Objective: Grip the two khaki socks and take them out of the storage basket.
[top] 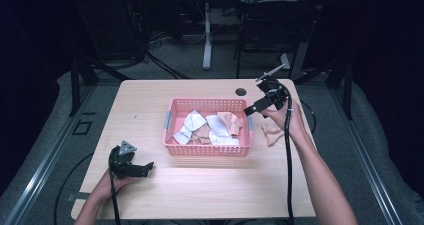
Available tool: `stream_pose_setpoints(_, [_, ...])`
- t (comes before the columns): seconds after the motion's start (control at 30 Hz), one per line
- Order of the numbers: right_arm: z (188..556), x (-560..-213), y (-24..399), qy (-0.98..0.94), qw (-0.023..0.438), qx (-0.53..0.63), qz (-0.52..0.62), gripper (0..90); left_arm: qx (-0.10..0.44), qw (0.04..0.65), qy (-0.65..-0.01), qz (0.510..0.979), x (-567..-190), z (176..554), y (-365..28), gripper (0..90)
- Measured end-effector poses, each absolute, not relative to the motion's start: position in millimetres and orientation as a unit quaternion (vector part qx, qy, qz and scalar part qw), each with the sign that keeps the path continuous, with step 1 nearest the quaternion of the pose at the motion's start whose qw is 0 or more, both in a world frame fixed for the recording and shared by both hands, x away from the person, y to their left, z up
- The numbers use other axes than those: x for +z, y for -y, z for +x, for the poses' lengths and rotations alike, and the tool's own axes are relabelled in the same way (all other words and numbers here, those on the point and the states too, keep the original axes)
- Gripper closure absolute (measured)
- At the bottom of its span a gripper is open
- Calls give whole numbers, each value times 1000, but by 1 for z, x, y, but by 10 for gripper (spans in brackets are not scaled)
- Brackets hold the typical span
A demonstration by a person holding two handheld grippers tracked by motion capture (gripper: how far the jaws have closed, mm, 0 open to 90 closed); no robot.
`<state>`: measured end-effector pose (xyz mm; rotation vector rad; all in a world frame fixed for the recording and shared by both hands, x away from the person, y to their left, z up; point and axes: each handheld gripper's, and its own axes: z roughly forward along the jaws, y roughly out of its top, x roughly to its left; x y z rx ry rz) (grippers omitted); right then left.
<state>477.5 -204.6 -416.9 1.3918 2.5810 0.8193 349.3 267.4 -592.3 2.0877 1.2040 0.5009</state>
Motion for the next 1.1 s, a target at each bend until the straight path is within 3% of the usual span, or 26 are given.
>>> stream_pose_setpoints(0.3, [488,-422,151,-870,40,256,419,0,192,334,-461,799,-592,349,-267,1])
stream_pose_setpoints(0.53, [497,-437,133,-876,30,242,415,8,191,333,-462,799,-592,349,-267,1])
stream_pose_setpoints(0.87, [514,-467,121,-879,13,217,424,222,191,333,-462,799,-592,349,-267,1])
stream_pose_setpoints(0.93, [518,-479,119,-878,12,209,431,325,191,333,-462,799,-592,349,-267,1])
stream_pose_setpoints(0.97, [518,-479,119,-878,12,209,431,325,191,333,-462,799,-592,349,-267,1])
stream_pose_setpoints(1.1, [525,-492,115,-882,8,187,433,478,191,333,-462,799,-592,349,-267,1])
